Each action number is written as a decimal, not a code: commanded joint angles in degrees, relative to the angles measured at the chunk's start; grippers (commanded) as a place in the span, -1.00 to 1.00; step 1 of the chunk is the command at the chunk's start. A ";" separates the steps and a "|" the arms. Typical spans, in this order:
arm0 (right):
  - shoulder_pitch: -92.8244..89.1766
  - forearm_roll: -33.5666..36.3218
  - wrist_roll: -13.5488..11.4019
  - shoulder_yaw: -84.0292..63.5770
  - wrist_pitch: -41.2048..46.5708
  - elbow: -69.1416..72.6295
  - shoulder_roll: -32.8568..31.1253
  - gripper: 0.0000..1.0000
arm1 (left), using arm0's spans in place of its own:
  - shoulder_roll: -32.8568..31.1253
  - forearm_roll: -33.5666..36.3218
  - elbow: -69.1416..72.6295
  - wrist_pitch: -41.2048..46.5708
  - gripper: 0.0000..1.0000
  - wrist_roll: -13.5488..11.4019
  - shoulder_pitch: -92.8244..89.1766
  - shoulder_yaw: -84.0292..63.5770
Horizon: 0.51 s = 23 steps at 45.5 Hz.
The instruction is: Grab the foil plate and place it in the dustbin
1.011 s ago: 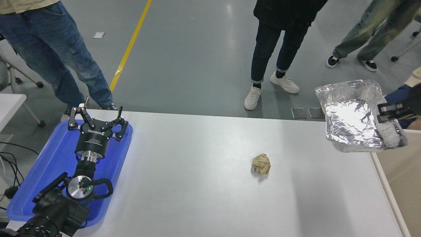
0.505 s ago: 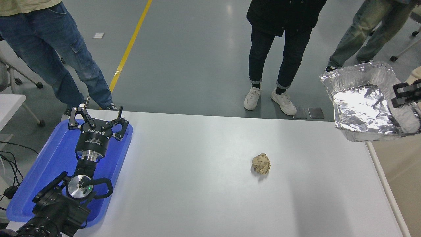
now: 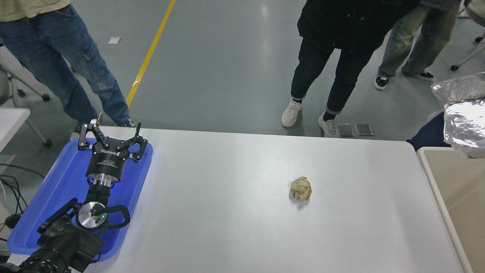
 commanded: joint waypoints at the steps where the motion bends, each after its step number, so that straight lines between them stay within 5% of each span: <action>1: -27.08 -5.43 6.04 11.77 -3.26 -24.68 -3.09 -1.00 | 0.03 0.01 0.00 0.00 1.00 -0.05 0.00 0.00; 10: -50.81 -4.73 8.76 16.70 -14.77 -37.96 -0.64 -1.00 | -0.06 0.01 0.00 0.00 1.00 -0.05 0.00 0.00; 23: -76.40 7.22 7.97 21.19 -24.09 -52.37 8.15 -1.00 | 0.03 0.01 0.00 0.00 1.00 -0.13 0.00 0.00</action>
